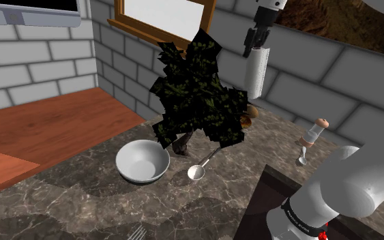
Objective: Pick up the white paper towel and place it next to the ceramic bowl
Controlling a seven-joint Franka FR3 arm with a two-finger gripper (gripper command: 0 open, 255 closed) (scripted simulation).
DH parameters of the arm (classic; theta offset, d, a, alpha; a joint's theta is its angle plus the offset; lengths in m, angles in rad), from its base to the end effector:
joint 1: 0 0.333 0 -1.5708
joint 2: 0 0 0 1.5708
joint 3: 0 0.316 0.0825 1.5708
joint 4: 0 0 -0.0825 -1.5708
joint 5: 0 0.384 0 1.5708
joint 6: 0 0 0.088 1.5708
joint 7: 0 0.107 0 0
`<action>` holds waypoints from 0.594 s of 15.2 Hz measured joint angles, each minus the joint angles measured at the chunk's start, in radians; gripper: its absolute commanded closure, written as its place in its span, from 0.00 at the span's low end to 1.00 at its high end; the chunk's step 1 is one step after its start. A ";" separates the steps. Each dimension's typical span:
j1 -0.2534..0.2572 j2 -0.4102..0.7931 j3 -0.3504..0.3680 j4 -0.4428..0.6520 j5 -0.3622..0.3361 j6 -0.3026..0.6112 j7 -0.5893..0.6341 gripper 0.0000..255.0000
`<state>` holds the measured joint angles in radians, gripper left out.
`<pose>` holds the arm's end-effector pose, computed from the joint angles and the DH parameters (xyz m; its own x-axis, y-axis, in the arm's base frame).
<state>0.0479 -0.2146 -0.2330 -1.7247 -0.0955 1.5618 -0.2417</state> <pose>0.4743 -0.1131 0.6595 0.9977 0.0584 0.0336 0.0565 -0.9968 0.0558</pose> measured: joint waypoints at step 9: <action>0.047 -0.037 0.086 -0.098 -0.042 0.059 0.117 0.00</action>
<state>0.0949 -0.2513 -0.1475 -1.8232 -0.1377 1.6210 -0.1243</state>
